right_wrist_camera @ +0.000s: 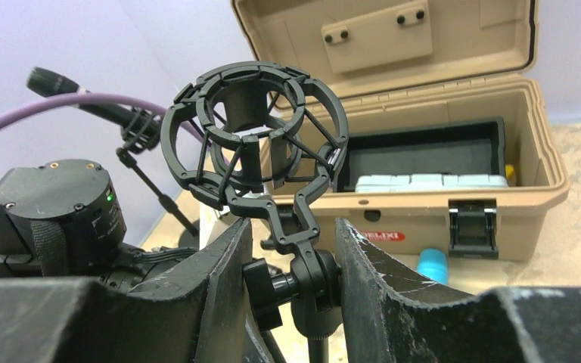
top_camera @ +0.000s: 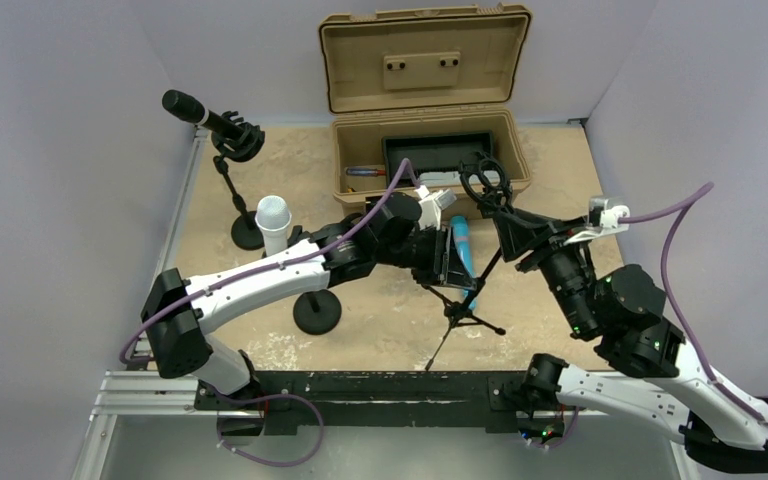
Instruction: Remove the microphone from the stand
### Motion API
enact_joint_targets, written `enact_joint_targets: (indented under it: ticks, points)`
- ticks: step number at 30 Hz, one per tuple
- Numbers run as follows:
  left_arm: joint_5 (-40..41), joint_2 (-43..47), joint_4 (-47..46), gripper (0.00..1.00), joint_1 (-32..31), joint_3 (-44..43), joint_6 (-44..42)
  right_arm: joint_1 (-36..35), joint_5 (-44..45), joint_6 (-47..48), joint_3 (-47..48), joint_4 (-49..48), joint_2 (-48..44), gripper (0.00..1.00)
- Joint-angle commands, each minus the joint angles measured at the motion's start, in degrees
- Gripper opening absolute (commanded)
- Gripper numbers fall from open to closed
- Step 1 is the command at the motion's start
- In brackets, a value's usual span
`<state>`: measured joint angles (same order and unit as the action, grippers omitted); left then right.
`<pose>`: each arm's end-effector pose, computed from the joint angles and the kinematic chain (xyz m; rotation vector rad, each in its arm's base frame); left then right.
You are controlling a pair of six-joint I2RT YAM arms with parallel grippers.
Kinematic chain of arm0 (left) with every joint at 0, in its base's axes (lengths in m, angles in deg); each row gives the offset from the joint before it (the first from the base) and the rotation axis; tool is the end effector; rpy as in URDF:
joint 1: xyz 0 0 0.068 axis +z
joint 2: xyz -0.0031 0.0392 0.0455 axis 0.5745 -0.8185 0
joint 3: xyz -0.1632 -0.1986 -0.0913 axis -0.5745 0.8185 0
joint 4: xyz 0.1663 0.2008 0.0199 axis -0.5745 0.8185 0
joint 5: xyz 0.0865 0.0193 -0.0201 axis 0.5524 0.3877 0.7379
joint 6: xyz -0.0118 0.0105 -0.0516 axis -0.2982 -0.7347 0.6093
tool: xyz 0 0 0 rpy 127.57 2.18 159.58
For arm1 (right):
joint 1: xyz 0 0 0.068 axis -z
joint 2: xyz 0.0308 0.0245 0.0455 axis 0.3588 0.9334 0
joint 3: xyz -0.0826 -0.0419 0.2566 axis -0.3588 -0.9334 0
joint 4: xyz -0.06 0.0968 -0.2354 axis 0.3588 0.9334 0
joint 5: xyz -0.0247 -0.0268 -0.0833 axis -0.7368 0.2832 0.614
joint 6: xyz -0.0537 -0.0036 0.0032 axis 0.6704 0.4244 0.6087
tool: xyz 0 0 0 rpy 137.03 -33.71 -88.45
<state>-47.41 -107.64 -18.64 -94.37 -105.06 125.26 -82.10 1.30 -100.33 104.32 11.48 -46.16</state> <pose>0.1703 -0.3129 0.3381 0.2886 2.4324 -1.5381 0.0618 0.0640 0.4261 0.0387 1.4520 0.6089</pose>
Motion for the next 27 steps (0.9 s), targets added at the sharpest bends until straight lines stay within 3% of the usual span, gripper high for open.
enact_joint_targets:
  ticks: [1,11,14,18,20,23,27]
  points:
    - [5.93,5.0,-6.64,0.0,0.77,0.31,14.78,-0.19,-3.3,1.89,-0.06,-6.67,-1.23,0.0]
    - [7.73,5.44,-4.39,0.0,0.86,-1.38,13.75,-0.18,-4.74,2.59,-0.61,-7.67,-1.46,0.0]
    - [7.99,4.71,-0.43,0.21,0.77,-4.84,6.77,-0.18,-4.25,2.39,-0.47,-7.54,-1.33,0.0]
    - [11.14,7.08,0.32,0.68,0.62,-5.15,-5.04,-0.18,-4.01,2.02,-0.48,-7.06,-1.29,0.0]
    - [13.22,9.15,-0.82,0.78,0.36,-3.75,-11.68,-0.19,-4.09,1.97,-0.59,-7.1,-1.51,0.0]
    - [12.08,11.22,-2.32,0.79,0.35,-1.82,-20.53,-0.18,-4.34,1.93,-0.59,-7.35,-1.82,0.0]
    - [3.96,12.47,-6.83,0.65,0.33,1.11,-30.16,-0.18,-4.44,1.94,-0.68,-7.74,-2.07,0.0]
